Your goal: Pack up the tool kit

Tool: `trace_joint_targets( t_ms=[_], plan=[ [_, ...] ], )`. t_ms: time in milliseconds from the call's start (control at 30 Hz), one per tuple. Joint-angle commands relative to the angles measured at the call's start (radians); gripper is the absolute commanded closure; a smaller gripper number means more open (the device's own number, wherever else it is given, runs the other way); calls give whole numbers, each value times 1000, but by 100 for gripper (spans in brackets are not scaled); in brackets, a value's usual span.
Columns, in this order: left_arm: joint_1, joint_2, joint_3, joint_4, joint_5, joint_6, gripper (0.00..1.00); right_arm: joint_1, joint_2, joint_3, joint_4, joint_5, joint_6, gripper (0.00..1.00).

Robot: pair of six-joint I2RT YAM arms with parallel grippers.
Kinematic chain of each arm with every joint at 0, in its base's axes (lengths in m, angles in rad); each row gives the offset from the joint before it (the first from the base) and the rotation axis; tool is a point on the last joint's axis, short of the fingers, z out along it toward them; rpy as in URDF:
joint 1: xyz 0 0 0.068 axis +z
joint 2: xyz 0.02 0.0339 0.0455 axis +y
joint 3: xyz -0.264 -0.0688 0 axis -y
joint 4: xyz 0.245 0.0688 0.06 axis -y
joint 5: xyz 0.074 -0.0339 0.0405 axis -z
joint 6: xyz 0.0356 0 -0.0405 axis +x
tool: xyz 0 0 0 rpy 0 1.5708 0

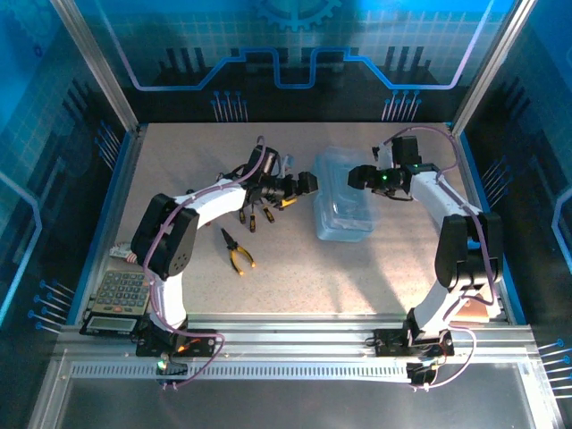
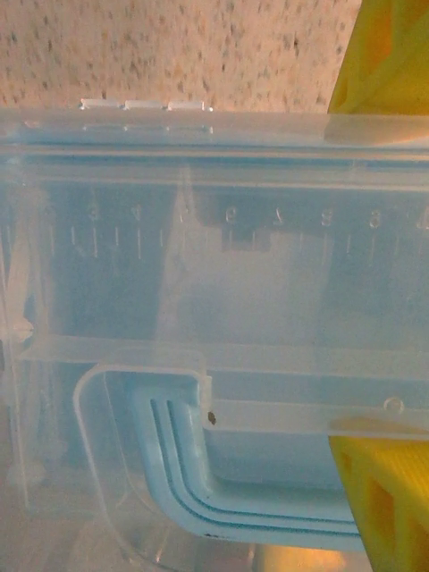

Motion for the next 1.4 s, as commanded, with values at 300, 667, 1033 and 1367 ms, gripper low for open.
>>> trace_joint_targets(
  t_ms=[300,667,1033,1367],
  plan=[
    [-14,-38,8,58,29,-31,1,-63,61,-263,253,-237,250,41],
    [-15,-83,24,16,14,-1,1,-83,143,-278,330,-247,251,37],
    [-21,-83,41,-15,7,15,1,-89,166,-230,274,-214,207,26],
    [-21,-80,56,-36,5,27,1,-89,144,-192,191,-166,173,16]
  ],
)
